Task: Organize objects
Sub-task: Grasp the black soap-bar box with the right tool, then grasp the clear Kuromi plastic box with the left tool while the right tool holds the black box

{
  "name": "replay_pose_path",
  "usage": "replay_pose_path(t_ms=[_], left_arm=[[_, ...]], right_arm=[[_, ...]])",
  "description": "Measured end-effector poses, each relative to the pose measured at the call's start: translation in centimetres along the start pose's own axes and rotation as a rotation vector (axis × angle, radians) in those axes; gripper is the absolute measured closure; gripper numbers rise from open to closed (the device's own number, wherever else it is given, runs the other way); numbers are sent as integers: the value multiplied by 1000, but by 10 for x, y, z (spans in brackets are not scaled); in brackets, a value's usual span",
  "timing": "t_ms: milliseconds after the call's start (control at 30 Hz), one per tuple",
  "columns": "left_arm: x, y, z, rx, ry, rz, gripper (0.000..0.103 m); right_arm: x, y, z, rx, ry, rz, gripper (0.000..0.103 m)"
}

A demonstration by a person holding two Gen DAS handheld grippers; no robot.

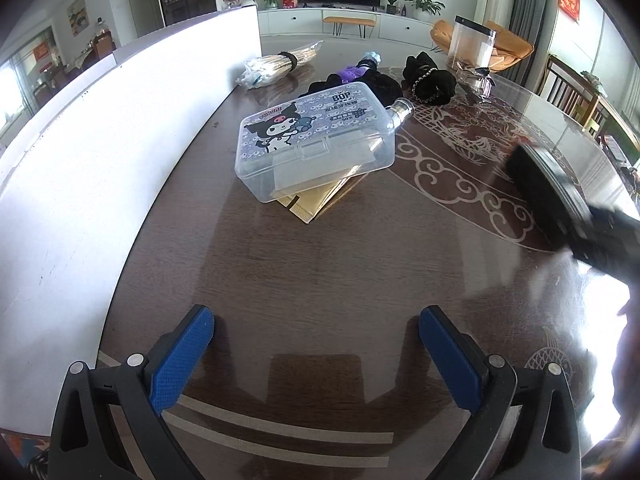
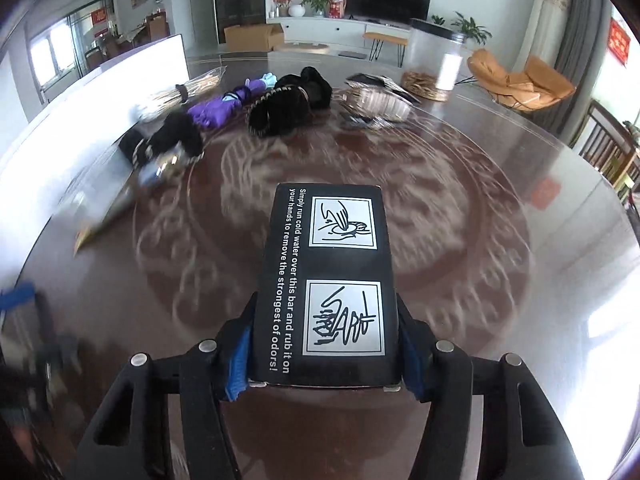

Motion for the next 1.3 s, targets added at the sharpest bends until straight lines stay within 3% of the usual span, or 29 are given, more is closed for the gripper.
replay_pose_path(t_ms=[167,200,267,400,567,667,733,867,1033,1133,1200,1300], left_arm=[[0,0,0,0,0,0,0],[0,0,0,0,0,-1,0],[1,1,-1,0,0,-1,0],[-1,2,1,2,6,13,0],[9,15,29,-170,-121,150,0],[10,22,31,-252,-139,228,0],[11,23,29,-269,-140,243,0],[26,18,38,-232,-184,181,0],[88,19,40,-125,-218,-10,0],[132,19,15,-190,-168,-25,0],[143,17,-10,-218,-109,-40,0],[135,5,-44,-280,27,-62,0]], right_arm=[[-25,-9,14,3,-43,-38,41],[-25,-11,13,7,-46,-50,39],[-26,-14,11,12,-35,-61,24],[-27,-11,9,16,-27,-53,18],[-27,-6,10,-10,-31,-23,11],[-27,-5,9,-6,-29,-17,9],[-27,-5,9,-2,-26,-19,8],[-28,-5,9,2,-23,-23,8],[-28,-4,8,11,-19,-24,8],[-28,-4,9,8,-20,-23,7],[-29,-4,9,7,-20,-24,7],[-28,-4,9,8,-19,-25,7]])
Point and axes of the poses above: each gripper's, at about its wrist camera, not at the fingertips, and z roughly against the way its jaws point, y to its left, x to its top, the point moved 9 cm from there along -z, roughly the way its jaws point, and after that the axes turned 13 degrees about -x, right-handed, at the moved point
